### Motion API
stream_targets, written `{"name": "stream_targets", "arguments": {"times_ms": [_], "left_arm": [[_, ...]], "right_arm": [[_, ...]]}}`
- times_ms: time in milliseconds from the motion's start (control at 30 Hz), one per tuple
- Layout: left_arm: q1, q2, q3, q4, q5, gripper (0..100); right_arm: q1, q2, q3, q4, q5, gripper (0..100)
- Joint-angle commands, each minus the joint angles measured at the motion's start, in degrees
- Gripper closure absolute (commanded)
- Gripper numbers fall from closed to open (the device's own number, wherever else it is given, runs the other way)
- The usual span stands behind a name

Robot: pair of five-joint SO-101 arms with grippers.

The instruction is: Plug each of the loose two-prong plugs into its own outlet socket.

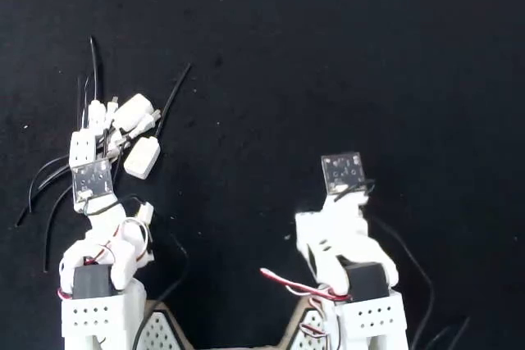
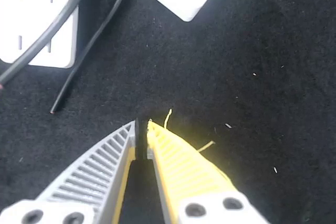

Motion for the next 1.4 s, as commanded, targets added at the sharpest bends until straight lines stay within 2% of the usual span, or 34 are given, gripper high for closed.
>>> {"name": "stream_targets", "arguments": {"times_ms": [0,100,200,300,367,467,567,667,867,967,1033,1133,1367], "left_arm": [[3.30,-0.09,1.10,0.00,-0.26,95],[6.90,-0.09,1.10,-0.26,-0.70,95],[6.55,-0.09,-0.31,-4.48,-7.91,95],[-2.15,-0.09,-3.03,-12.48,-19.87,95],[-8.31,-0.09,-4.44,-17.67,-26.46,95],[-13.85,-0.09,-5.05,-24.26,-30.51,95],[-19.03,-0.09,-8.22,-27.43,-30.42,95],[-23.43,-0.09,-14.99,-28.92,-26.46,95],[-29.93,0.00,-30.90,-28.75,-18.29,94],[-30.20,0.09,-33.80,-28.75,-15.38,89],[-29.32,0.44,-33.36,-28.31,-13.10,84],[-24.40,4.04,-31.78,-23.12,-13.27,83],[-13.67,24.97,-31.34,-21.19,-14.07,83]], "right_arm": [[-0.79,-5.32,0.13,-10.02,0.00,98.3],[-0.79,-5.32,0.13,-14.33,0.09,98.3],[-0.53,-5.32,-0.13,-17.58,4.40,98.3],[-0.53,-5.32,-1.27,-19.60,11.08,98.3],[-0.53,-5.32,-3.82,-19.69,12.04,98.3],[-0.44,-5.32,-10.07,-19.43,12.48,98.2],[-0.44,-5.32,-18.59,-16.88,12.48,95.7],[-0.70,-5.32,-28.44,-12.04,12.04,88.4],[-0.53,-4.88,-45.85,-6.51,12.40,87.8],[-0.53,-0.84,-54.11,-3.60,12.40,87.8],[-0.62,4.62,-59.03,-1.05,12.13,87.8],[-0.79,15.08,-64.31,2.37,10.55,87.8],[-0.88,38.02,-69.58,4.13,4.22,87.7]]}}
